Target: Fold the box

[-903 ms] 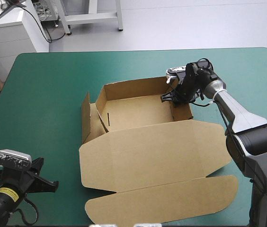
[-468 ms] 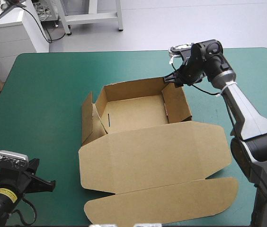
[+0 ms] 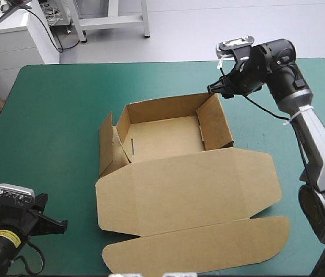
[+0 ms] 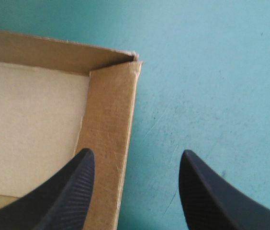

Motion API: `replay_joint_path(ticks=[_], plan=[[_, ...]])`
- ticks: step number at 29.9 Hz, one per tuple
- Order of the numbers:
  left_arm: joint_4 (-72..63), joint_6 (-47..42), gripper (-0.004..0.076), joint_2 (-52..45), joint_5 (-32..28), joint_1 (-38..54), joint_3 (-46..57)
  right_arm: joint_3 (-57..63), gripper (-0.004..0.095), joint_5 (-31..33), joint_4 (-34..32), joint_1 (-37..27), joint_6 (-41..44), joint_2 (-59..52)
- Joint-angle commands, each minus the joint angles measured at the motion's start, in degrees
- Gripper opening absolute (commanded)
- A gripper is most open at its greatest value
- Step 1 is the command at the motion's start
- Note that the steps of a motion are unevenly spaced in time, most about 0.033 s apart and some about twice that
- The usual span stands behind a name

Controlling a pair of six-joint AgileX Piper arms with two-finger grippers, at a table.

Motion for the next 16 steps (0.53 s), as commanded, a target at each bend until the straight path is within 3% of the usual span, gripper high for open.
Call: replay_joint_path(ticks=[1,10,16], plan=[[0.5,-0.8,-0.0008,0.5,-3.3,-0.3,-1.5,2.7,0.0506,0.3,-0.3,-0.1,-0.5,-1.8],[0.5,-0.8,-0.0008,0.5,-3.4,-0.3,-1.5,6.4,0.0505,-0.3,7.1,-0.1,-2.6,5.7],[0.3,-0.8,-0.0008,0.5,-3.4,-0.3,-1.5,6.4,0.0505,0.2,7.4,-0.1,-2.4,10.0]])
